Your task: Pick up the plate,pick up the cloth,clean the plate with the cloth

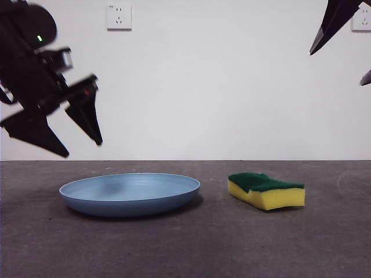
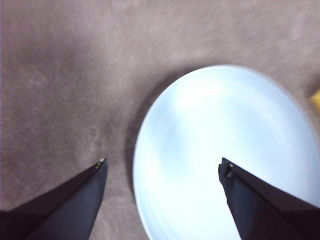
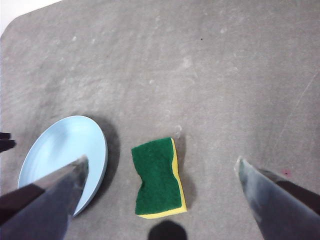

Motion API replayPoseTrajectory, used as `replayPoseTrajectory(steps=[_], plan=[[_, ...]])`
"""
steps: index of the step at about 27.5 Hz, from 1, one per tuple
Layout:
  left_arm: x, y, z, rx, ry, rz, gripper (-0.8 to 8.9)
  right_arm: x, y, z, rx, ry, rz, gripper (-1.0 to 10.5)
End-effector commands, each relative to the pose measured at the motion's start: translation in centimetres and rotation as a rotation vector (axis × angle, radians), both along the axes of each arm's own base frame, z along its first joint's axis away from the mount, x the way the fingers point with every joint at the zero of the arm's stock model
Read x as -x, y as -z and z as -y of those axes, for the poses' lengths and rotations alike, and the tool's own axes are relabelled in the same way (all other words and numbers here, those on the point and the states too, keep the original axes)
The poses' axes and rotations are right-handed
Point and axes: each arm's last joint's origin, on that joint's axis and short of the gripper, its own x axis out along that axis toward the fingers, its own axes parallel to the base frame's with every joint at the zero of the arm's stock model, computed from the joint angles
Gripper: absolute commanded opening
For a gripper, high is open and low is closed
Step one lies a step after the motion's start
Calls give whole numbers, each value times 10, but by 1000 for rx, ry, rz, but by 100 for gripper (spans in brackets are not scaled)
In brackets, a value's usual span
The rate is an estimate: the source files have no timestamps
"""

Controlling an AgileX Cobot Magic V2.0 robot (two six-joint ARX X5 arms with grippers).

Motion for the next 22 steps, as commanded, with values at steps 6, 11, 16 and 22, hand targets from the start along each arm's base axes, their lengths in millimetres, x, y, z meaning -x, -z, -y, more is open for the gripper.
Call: replayPoseTrajectory(steps=[6, 11, 16, 22], plan=[[-10, 37, 7, -42, 19, -102, 375, 0, -1, 0, 8, -10, 10, 503], [-10, 46, 13, -49, 35, -128, 373, -1, -1, 0, 8, -9, 10, 503], [-10, 46, 18, -78, 41, -111, 216, 0, -1, 0, 8, -9, 10, 503], [-10, 63, 20, -102, 67, -177, 73, 0, -1, 0, 5, -7, 3, 502]])
